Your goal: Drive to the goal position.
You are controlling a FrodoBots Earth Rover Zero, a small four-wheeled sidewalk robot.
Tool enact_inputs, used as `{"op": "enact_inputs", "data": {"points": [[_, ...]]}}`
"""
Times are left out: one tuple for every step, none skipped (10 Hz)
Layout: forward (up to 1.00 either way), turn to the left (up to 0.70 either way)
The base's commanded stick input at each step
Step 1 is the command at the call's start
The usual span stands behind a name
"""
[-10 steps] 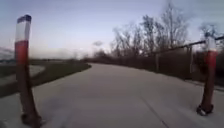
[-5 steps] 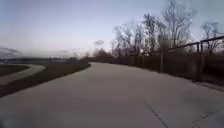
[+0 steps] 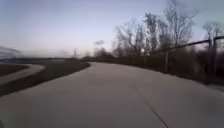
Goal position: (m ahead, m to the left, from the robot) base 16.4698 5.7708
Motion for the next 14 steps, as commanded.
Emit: {"op": "enact_inputs", "data": {"points": [[1.00,0.03],[1.00,0.02],[1.00,0.02],[1.00,0.02],[1.00,0.03],[1.00,0.03],[1.00,0.02],[1.00,0.02],[1.00,0.02],[1.00,0.02],[1.00,0.03],[1.00,0.02],[1.00,0.02],[1.00,0.02]]}}
